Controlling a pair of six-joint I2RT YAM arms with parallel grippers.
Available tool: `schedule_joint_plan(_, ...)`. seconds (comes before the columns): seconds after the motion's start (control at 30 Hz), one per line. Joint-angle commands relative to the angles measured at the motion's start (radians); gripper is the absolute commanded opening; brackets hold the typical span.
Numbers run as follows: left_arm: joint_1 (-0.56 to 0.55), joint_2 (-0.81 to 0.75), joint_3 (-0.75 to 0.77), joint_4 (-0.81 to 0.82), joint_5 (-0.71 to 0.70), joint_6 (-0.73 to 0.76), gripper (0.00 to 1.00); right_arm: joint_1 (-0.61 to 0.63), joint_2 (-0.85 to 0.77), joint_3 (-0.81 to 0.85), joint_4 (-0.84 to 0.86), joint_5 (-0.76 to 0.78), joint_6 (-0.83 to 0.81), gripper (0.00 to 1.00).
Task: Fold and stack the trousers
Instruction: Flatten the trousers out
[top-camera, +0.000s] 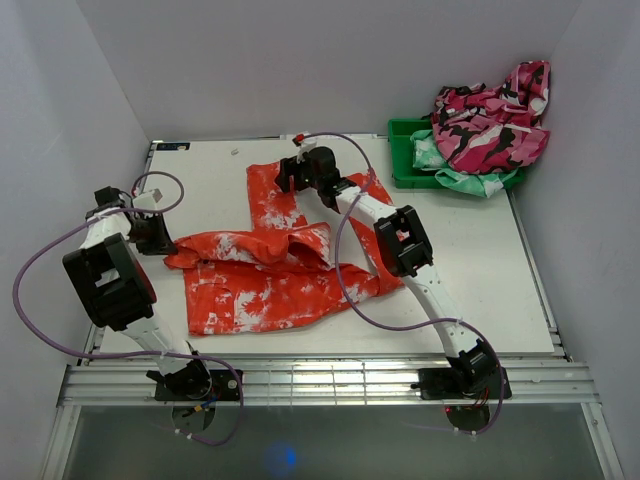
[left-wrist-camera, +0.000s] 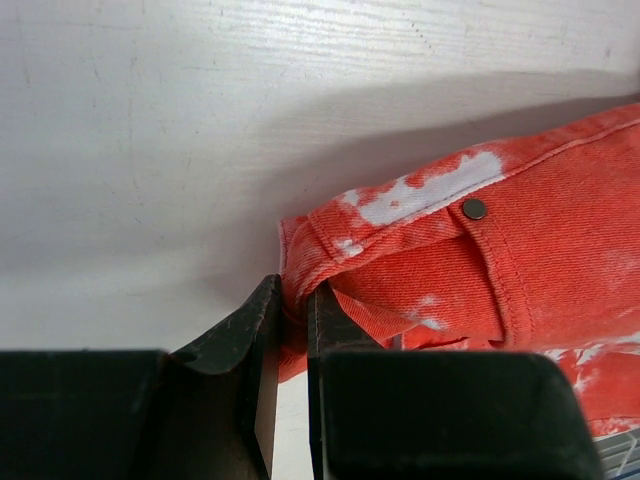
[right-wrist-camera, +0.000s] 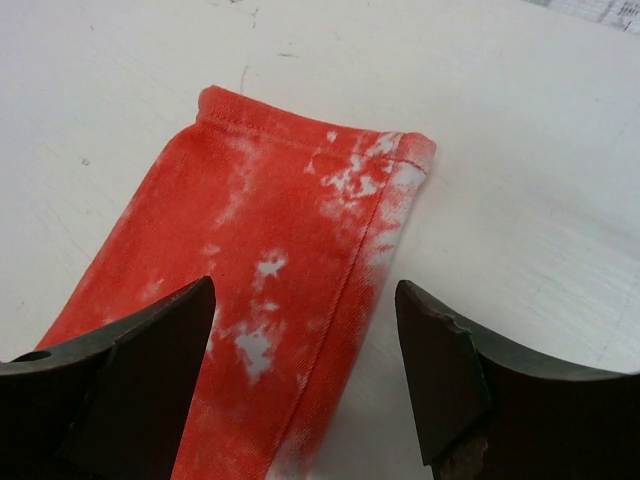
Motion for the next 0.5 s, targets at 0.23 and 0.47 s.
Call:
schedule_joint_plan(0.23, 0.003, -0.034, 0.052, -0.025, 0.045, -0.017, 0.00, 0.000, -0.088, -0.096, -0.216, 0.013, 0.193, 0.82)
schedule_joint_plan(0.47, 0.003, -0.050, 0.067, -0.039, 0.024, -0.009, 0.00, 0.035, -0.069, -0.060, -0.536, 0.041, 0.087, 0.52)
